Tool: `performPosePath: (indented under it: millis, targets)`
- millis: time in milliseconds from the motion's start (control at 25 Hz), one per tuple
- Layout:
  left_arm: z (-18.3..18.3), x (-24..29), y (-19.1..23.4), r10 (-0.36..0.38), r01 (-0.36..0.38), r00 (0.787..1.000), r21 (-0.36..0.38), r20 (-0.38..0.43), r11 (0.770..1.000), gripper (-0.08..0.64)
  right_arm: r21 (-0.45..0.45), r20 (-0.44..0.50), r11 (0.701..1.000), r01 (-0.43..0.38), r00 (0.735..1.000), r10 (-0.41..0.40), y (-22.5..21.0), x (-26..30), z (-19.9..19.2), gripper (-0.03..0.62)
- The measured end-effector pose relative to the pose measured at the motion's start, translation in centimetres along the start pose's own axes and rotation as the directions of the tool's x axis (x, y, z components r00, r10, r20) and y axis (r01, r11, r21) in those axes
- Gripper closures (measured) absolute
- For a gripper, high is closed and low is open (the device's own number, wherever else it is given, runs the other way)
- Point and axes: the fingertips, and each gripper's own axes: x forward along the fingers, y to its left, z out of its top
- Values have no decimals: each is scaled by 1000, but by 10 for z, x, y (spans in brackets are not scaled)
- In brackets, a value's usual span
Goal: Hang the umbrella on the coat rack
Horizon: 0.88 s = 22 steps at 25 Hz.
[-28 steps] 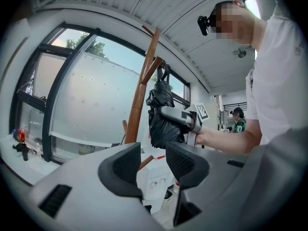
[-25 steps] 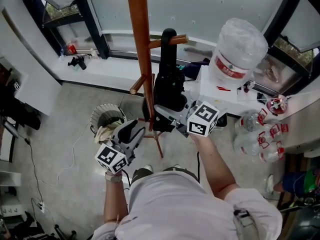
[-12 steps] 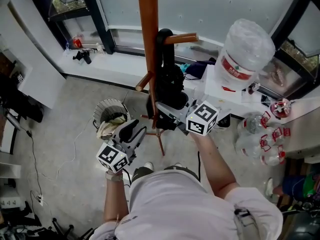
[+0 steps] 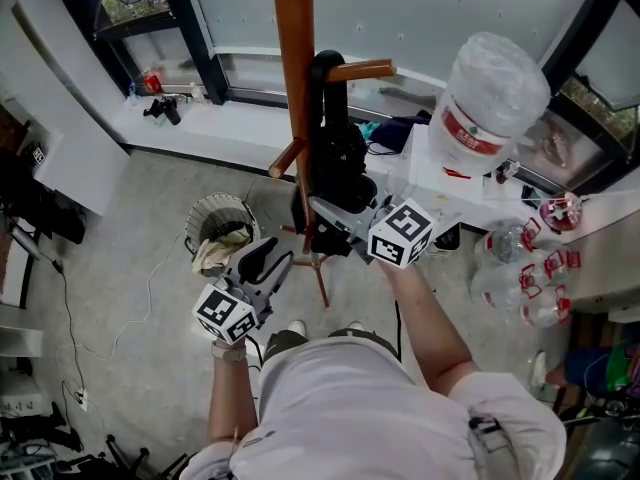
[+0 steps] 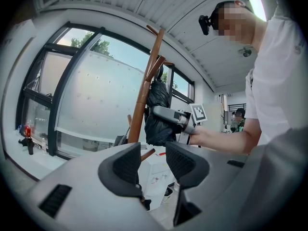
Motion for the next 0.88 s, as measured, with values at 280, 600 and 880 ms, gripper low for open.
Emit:
performPosePath:
  millis: [280, 600, 880]
  targets:
    - [-2, 6, -5, -34, 34, 999, -5, -5, 999, 417, 5, 17, 998, 65, 998, -65, -7, -12, 0, 245]
    - [-6, 24, -16, -97, 97, 995, -3, -18, 995, 417, -12, 35, 993, 116, 993, -115, -11, -39, 3, 242]
    - [-15, 49, -38, -196, 196, 980, 2, -44, 981, 417, -8, 62, 976, 218, 974, -217, -21, -87, 3, 244]
